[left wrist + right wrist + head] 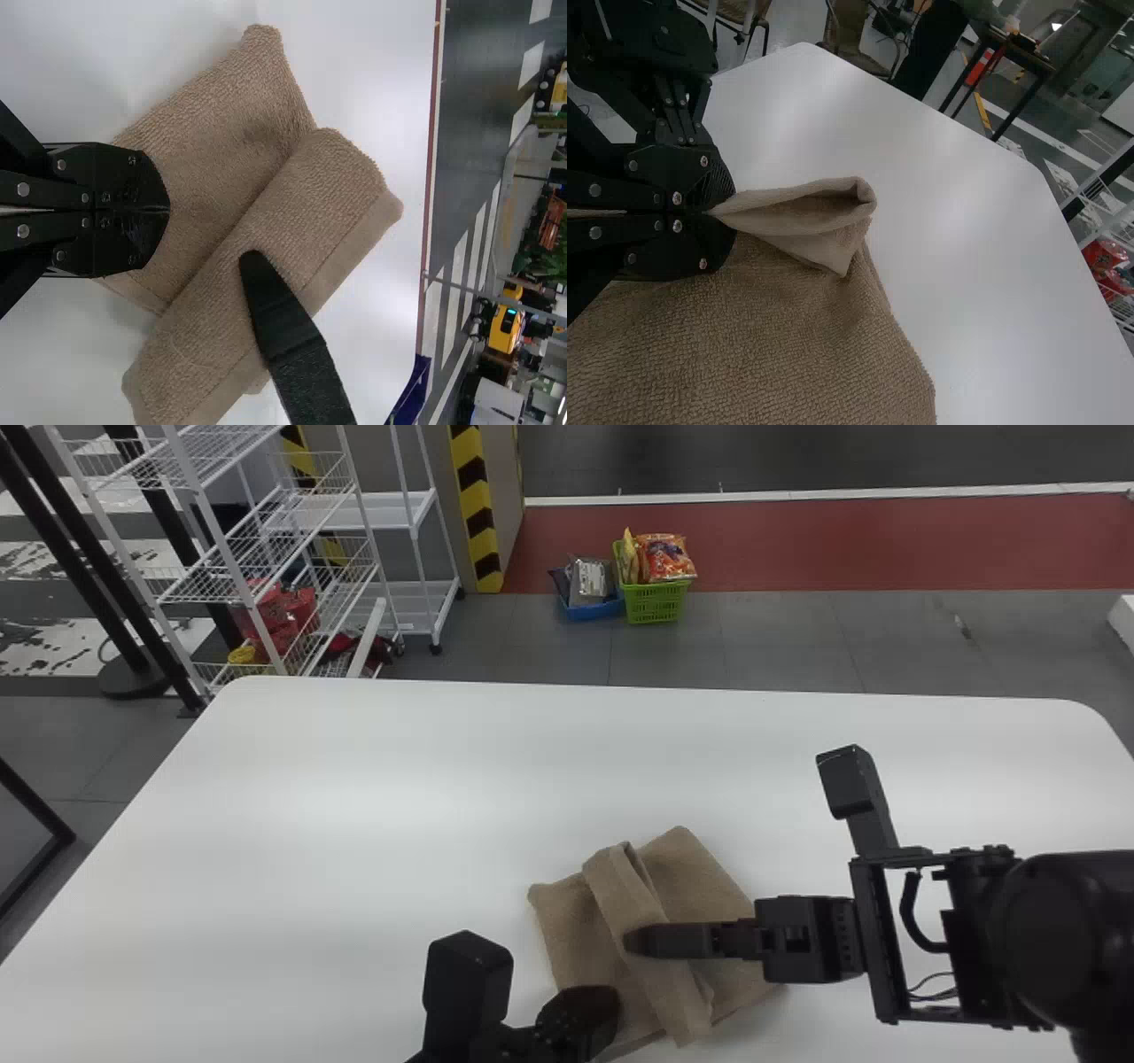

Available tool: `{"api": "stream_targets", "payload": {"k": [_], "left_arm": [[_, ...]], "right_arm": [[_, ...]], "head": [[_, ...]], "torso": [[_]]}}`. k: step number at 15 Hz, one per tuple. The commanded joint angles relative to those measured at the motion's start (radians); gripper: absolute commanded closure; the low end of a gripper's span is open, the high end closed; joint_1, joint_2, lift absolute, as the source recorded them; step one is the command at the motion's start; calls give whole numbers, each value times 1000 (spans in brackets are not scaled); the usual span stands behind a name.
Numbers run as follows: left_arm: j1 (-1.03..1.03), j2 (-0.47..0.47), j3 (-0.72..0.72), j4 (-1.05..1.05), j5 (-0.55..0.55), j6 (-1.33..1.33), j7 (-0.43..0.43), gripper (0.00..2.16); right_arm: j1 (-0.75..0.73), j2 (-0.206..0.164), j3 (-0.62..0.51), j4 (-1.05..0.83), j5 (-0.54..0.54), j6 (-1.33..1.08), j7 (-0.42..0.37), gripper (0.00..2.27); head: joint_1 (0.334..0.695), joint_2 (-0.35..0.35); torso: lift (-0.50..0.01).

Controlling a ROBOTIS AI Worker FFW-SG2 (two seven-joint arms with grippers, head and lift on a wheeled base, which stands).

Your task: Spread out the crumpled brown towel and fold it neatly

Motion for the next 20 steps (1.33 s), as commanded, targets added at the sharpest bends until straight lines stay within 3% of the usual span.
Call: {"api": "stream_targets", "payload": {"k": [1,11,20], "left_arm": [[3,3,1,0,-1,7,0,2061],[8,3,1,-1,3,7,-5,2061],[15,1,-1,-3,2,7,-6,2061]], "right_arm": [[-16,1,-23,0,-46,14,-17,1511],[-60,1,48,151,-58,14,-46,1511],[-92,1,40,206,-99,-110,-78,1511]], "head": [[695,121],[695,138],[695,152]], "torso": [[-126],[-126],[-126]]}}
